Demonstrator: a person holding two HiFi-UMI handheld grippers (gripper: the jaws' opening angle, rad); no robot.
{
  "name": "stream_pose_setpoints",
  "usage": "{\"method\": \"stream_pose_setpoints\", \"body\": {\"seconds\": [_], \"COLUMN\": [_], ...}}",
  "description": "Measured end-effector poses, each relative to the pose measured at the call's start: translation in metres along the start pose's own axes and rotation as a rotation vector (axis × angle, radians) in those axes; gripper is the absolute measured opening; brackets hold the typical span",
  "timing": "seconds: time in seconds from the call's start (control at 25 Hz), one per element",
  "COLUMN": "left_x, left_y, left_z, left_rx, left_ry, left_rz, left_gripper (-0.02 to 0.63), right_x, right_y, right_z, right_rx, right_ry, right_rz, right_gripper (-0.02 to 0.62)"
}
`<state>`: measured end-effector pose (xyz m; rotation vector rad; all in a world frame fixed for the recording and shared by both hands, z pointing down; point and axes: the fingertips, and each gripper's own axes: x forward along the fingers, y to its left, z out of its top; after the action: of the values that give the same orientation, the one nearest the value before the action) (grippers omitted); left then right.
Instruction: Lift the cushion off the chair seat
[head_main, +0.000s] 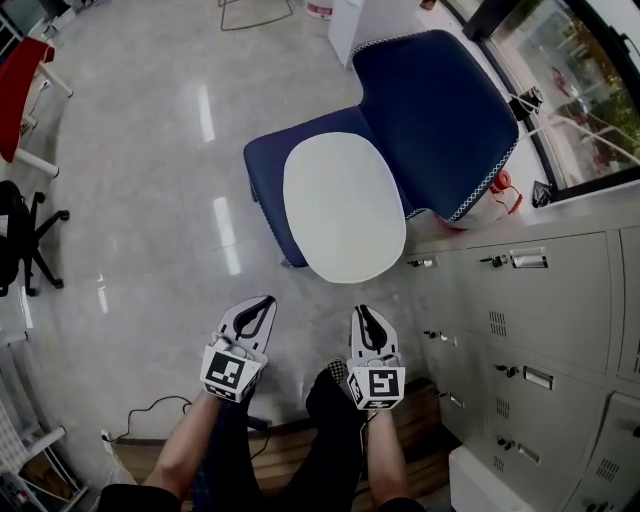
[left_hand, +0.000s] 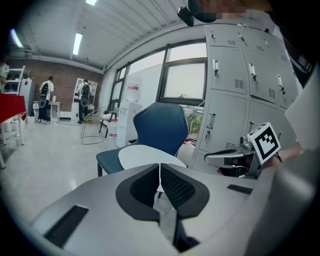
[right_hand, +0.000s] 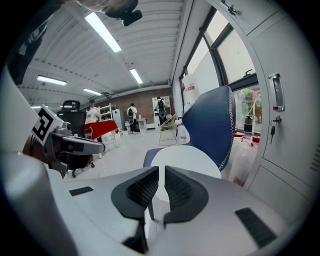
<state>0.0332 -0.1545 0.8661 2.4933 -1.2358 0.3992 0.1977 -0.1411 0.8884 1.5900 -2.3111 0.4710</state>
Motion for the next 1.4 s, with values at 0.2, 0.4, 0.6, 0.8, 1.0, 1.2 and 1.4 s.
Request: {"method": "stream_pose_setpoints", "body": {"seconds": [0.2, 0.4, 0.6, 0.8, 1.0, 1.2, 1.4], "left_x": [0.018, 0.024, 0.028, 0.030, 0.031, 0.037, 0.044], "left_y": [-0.001, -0.001, 0.003, 0.006, 0.008, 0.012, 0.015], "left_z": [-0.033, -0.044, -0.052, -0.056, -0.063, -0.066, -0.066], "left_rx": [-0.003, -0.009, 0.000, -0.002, 0.003, -0.003, -0.007], "left_ry": [0.006, 0.001, 0.003, 0.006, 0.021, 0.018, 0.016], "left_rz": [-0.020, -0.022, -0.029, -0.038, -0.048, -0.055, -0.060], "left_gripper": [0.022, 0.021, 0.021, 0.022, 0.021, 0.021, 0.022], "right_x": [0.018, 0.023, 0.033, 0.051, 0.071, 0.092, 0.112], "right_y": [-0.008, -0.014, -0.016, -0.016, -0.017, -0.017, -0.018], "right_z": [-0.031, -0.049, -0.059, -0.079, -0.101, -0.113, -0.125], "right_rx": [-0.014, -0.074, -0.216, -0.451, -0.661, -0.887, -0.986], "right_ry": [0.005, 0.002, 0.025, 0.118, 0.177, 0.179, 0.199], "right_rz": [-0.009, -0.013, -0.021, -0.025, -0.041, -0.100, -0.117], "right_gripper": [0.054, 0.055, 0.056, 0.103, 0.177, 0.234, 0.252]}}
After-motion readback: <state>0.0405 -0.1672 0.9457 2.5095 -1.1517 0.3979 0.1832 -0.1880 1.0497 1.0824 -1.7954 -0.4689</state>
